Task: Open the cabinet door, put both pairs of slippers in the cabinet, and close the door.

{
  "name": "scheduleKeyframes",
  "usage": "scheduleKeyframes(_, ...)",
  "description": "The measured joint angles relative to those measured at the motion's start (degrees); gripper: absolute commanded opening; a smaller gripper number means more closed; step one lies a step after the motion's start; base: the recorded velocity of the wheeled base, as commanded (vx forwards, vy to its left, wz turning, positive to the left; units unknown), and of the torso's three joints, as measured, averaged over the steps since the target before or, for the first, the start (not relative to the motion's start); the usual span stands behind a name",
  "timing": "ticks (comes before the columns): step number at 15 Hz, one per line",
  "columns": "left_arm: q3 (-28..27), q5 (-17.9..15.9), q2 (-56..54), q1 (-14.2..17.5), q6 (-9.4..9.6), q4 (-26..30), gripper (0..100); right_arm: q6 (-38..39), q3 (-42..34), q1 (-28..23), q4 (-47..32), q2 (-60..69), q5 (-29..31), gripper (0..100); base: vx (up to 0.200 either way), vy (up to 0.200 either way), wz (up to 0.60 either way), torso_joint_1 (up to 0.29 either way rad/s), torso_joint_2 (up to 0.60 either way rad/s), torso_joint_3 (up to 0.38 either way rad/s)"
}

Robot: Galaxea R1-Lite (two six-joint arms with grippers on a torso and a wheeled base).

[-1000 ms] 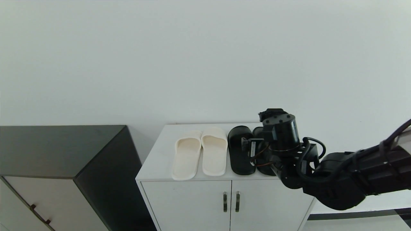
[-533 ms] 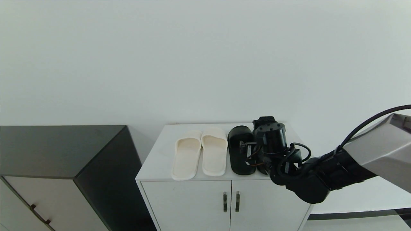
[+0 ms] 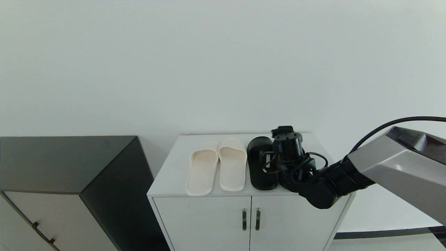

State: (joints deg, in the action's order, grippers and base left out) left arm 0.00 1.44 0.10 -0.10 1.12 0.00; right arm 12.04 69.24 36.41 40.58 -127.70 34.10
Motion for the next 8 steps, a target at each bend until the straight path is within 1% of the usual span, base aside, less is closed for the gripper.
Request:
scheduleKeyframes(3,0.00,-0.05,0.00,0.00,0.00,0.00,0,-0.09,2.91,-0.94,-0.05,-2.16,0.00,100,0.000,0.000,0.00,0.000,0.00,0.000)
scheduleKeyframes(4,0.00,-0.02,0.00,0.00,0.02,0.00,0,-0.12,3.83,-1.22,-0.21,-2.76,0.00,0,0.000,0.000,0.00,0.000,0.00,0.000)
scheduleKeyframes(8,0.00,-0.02,0.00,0.00,0.02,0.00,0,-0.55,5.80,-2.22,-0.49,-4.41,0.00,0,0.000,0.000,0.00,0.000,0.00,0.000)
